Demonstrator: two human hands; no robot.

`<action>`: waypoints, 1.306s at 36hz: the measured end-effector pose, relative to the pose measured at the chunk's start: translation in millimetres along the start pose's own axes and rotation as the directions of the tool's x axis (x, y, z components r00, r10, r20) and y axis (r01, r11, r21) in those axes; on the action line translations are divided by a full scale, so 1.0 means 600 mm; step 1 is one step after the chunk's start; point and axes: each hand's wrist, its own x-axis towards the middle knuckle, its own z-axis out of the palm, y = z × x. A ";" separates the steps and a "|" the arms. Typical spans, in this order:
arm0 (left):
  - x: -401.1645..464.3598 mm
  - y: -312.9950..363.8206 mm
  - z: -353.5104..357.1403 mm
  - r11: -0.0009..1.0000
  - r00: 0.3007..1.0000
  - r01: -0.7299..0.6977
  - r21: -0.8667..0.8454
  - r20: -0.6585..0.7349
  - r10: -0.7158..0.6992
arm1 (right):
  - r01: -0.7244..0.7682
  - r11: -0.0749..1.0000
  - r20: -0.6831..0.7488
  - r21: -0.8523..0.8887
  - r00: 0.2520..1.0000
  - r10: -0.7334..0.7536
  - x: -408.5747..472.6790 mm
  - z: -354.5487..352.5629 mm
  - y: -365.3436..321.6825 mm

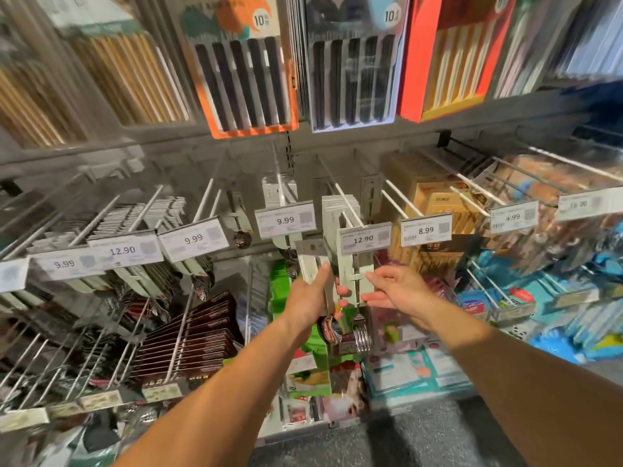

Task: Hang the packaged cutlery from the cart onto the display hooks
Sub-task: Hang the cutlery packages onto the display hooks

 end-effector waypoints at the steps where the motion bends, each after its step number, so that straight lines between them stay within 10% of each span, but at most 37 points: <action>1: 0.003 -0.001 0.001 1.000 1.000 -0.002 -0.001 0.000 0.002 | 0.000 1.000 -0.011 -0.012 1.000 0.000 0.000 0.001 -0.003; 18: 0.012 -0.005 -0.045 0.994 0.996 0.089 0.061 -0.003 -0.089 | -0.060 0.947 -0.438 -0.315 0.895 -0.089 0.056 0.065 -0.026; 26: -0.017 -0.001 -0.017 0.987 0.997 0.052 0.152 -0.058 -0.044 | -0.141 0.986 0.281 -0.090 0.946 0.161 -0.008 0.041 -0.015; 35: -0.065 -0.027 0.051 0.962 0.992 0.012 0.272 -0.121 0.022 | -0.021 0.973 0.199 -0.232 0.978 0.068 -0.074 -0.027 0.008; 47: -0.117 -0.037 0.105 0.971 1.000 -0.004 0.237 -0.006 0.005 | -0.167 0.985 0.178 0.048 0.972 0.156 -0.146 -0.118 0.025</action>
